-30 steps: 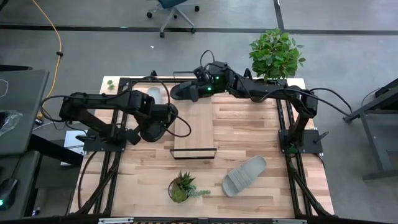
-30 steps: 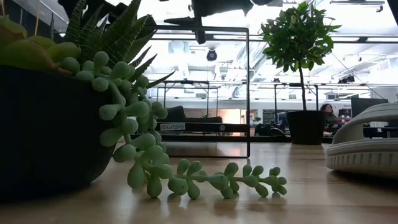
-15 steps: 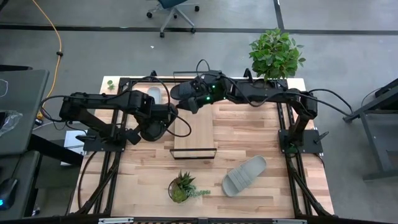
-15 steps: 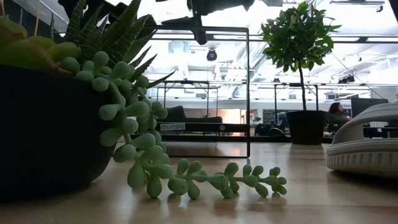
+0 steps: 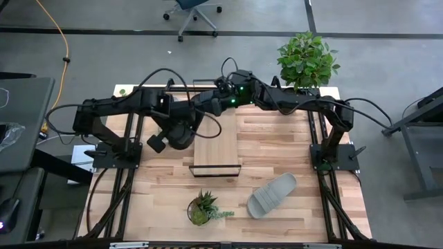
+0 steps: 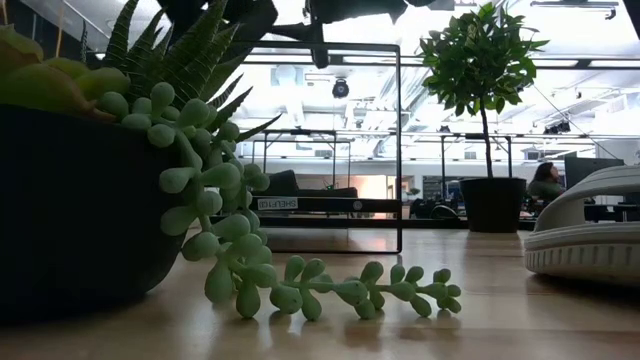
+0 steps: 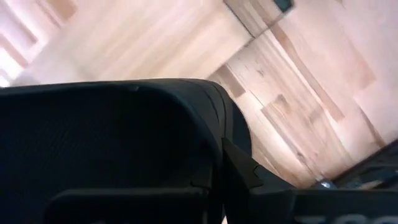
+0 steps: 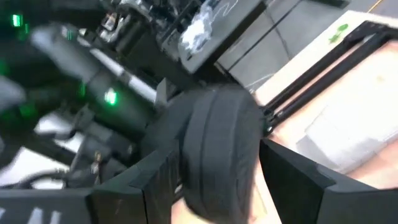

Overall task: Pick and place slides into the shelf
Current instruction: Put the black slipper slide on the shelf

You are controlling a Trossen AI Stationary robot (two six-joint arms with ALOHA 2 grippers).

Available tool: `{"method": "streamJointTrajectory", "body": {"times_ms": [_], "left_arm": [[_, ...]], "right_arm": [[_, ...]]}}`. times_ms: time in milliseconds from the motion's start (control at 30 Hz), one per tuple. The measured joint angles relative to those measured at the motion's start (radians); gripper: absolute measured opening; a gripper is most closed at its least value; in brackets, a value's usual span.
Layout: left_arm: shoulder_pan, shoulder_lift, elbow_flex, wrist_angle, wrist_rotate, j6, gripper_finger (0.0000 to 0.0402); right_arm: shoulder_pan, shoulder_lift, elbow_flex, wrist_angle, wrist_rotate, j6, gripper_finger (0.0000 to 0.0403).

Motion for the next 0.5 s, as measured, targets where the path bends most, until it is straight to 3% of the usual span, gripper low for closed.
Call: {"method": "streamJointTrajectory", "body": {"times_ms": [333,500], "left_arm": [[0.021,0.013,0.000,-0.011,0.006,0.046,0.0002],[0.020,0.013,0.000,-0.009,0.006,0.046,0.0003]], "right_arm": [[0.001,0.001,0.000,-0.046,-0.004,-0.026,0.0212],[0.000,0.001,0.000,-0.053,0.015,-0.037,0.0193]]}}
